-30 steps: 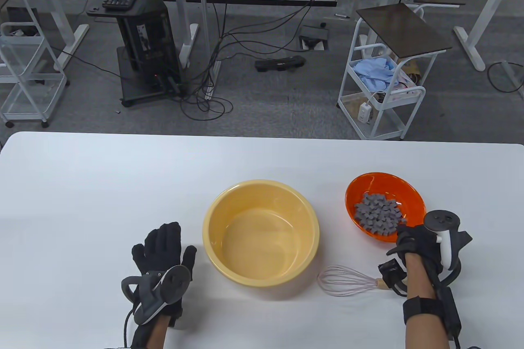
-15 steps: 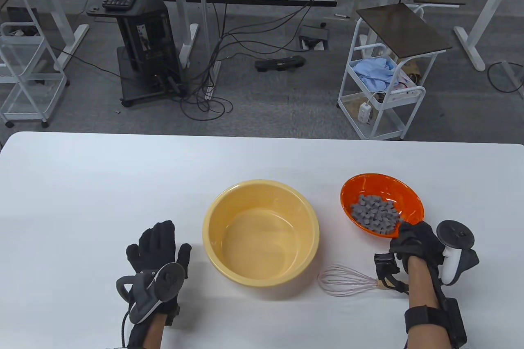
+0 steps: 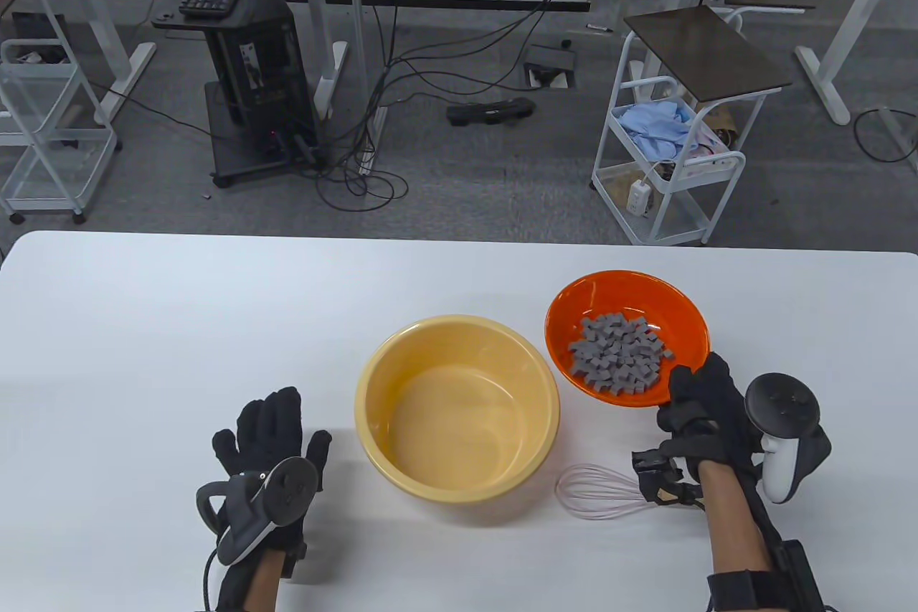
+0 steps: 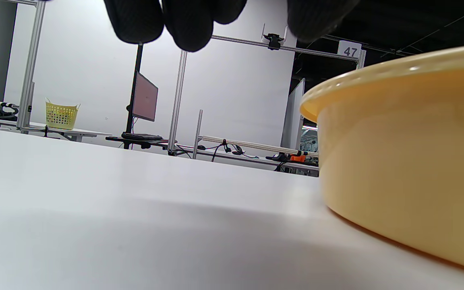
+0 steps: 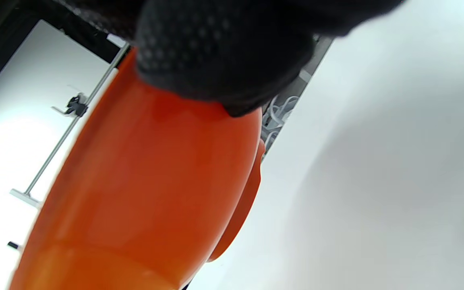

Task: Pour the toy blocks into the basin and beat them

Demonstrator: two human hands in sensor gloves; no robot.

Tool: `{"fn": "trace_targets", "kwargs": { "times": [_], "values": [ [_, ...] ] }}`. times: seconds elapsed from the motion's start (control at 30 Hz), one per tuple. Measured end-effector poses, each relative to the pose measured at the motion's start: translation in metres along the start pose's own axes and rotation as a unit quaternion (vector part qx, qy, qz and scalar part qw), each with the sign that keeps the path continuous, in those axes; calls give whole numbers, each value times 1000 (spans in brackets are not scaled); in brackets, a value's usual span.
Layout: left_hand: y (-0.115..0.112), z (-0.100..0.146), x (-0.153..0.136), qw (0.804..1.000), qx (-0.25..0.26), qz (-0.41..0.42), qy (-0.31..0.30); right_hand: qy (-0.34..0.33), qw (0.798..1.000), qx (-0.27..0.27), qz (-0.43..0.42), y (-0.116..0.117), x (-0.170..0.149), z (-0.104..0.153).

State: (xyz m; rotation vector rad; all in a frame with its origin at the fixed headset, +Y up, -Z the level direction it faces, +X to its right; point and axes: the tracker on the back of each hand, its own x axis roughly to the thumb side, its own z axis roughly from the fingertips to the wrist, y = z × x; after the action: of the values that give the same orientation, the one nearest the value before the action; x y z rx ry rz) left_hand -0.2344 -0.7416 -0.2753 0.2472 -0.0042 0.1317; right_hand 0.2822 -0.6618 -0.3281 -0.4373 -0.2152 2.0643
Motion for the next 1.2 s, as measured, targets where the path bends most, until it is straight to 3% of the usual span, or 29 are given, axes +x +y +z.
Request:
{"fn": "trace_targets", "kwargs": {
  "times": [0.27, 0.6, 1.2],
  "values": [
    [1, 1, -2, 1000, -3, -4, -4, -73, 995, 6, 67, 21, 33, 18],
    [-3, -1, -3, 1000, -9, 22, -8, -149, 973, -23, 174, 38, 55, 38],
    [-4, 2, 5, 998, 4, -22, -56, -287, 902, -93, 309, 65, 78, 61]
  ]
}}
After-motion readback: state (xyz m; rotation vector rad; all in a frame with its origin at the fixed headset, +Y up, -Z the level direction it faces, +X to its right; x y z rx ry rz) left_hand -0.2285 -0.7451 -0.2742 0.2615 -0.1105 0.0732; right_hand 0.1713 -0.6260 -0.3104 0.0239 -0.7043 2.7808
